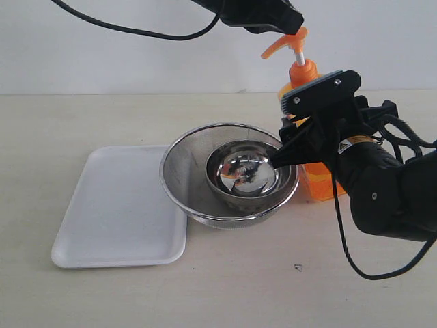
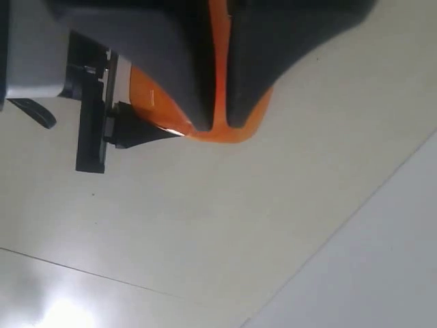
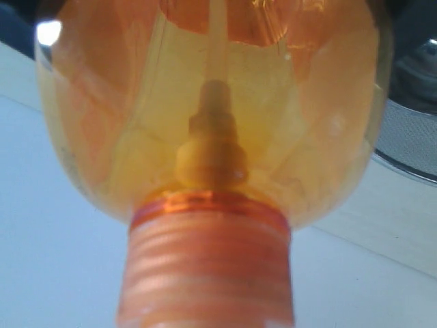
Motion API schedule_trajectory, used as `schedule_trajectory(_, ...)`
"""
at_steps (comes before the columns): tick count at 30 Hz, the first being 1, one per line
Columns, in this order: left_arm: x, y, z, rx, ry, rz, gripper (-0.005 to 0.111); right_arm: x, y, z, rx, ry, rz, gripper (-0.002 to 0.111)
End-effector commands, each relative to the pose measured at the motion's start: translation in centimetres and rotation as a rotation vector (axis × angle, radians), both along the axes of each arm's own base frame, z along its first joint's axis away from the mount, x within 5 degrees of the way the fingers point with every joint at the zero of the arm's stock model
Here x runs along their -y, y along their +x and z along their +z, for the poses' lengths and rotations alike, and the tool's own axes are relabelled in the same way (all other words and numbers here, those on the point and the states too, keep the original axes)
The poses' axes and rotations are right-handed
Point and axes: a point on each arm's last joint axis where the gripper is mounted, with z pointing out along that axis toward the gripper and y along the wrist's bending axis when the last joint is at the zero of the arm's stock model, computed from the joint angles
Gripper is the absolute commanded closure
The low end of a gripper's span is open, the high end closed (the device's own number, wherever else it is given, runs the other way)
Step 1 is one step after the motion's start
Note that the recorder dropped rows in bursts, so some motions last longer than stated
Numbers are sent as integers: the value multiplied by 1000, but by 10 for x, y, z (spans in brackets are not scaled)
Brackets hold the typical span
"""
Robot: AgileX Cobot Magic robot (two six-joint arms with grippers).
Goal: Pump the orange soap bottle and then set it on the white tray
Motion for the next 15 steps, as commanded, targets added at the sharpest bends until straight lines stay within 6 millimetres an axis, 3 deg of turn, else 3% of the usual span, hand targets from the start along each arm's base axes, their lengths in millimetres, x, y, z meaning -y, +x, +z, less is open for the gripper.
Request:
schedule_trajectory(1, 2, -2, -22, -66, 95, -50, 102, -1, -4, -10, -92, 5, 15, 108)
schedule_trajectory(10, 7, 3, -49, -155, 128, -66, 102, -1, -4, -10, -92, 5, 15, 108)
schedule_trajectory(15, 8, 3, -51, -160, 125, -66, 102, -1, -4, -10, -92, 5, 15, 108)
